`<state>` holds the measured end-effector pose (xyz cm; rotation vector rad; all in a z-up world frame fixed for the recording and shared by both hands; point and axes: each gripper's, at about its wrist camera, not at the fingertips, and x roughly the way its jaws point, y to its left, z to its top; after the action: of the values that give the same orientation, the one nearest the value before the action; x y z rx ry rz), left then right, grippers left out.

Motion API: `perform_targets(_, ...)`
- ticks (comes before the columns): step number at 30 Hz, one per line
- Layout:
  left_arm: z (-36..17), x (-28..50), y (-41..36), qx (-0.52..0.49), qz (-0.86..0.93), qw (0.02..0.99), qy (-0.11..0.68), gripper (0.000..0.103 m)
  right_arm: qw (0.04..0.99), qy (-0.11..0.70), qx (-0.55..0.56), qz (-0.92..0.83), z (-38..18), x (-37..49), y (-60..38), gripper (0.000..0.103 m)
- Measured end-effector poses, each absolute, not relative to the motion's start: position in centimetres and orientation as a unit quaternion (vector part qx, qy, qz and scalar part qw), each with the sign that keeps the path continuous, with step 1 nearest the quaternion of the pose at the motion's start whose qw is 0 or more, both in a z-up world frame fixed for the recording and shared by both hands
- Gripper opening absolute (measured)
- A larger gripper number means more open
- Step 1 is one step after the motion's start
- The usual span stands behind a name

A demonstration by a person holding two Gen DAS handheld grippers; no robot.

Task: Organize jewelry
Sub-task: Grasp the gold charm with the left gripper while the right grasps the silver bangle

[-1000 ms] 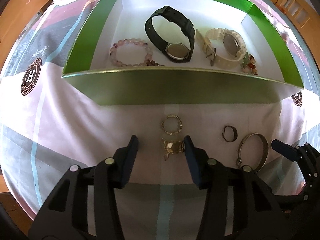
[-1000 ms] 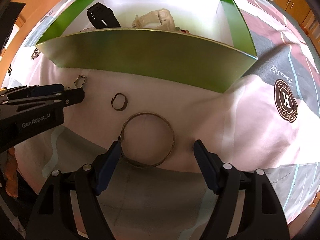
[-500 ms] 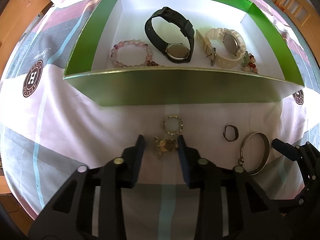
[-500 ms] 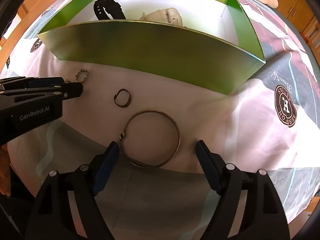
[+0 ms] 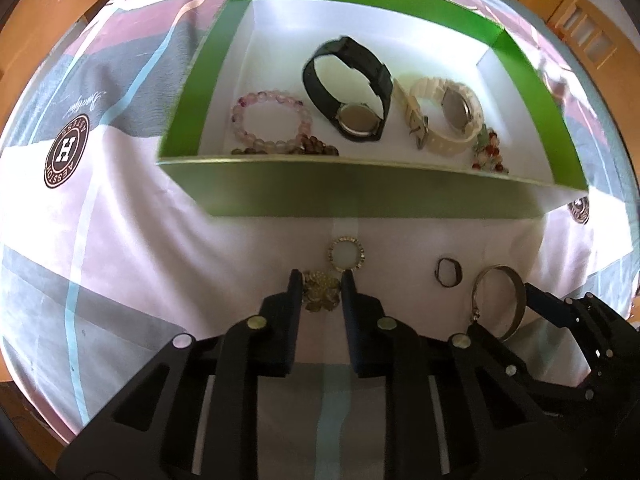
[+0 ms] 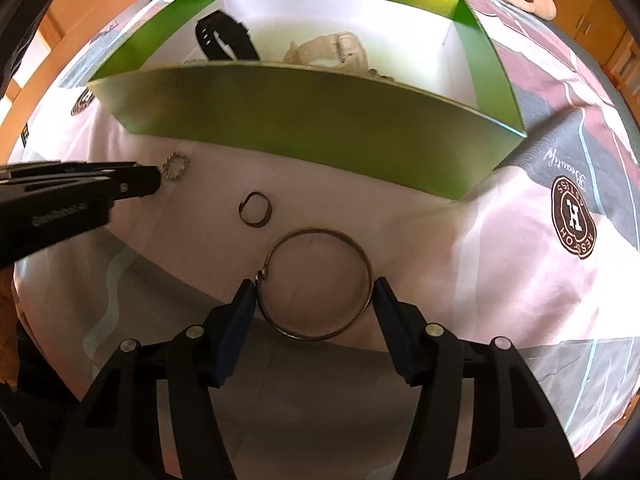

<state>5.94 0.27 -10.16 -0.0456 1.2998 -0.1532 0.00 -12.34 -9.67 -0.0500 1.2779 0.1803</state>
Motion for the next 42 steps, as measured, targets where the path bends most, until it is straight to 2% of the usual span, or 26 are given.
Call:
perform_targets(8,-9.6,5.8,1.6,-0.032,-0.082,0.79,0.607,0.02,0.807,0.585,0.002,0.078,-8.1,-0.4,-13.6,0.061)
perform_targets(23,-10.1,5.0,0.6,-0.01,-0.086,0.785,0.614,0.02,0.801,0.592,-0.012,0.085,-9.3,0.8,-13.1,0.061)
perform_targets(42,-7.0,4.6,1.6,-0.038,-0.1,0.81,0.576,0.02,0.834,0.542,0.02,0.1,-5.5,-0.2,-15.0,0.06)
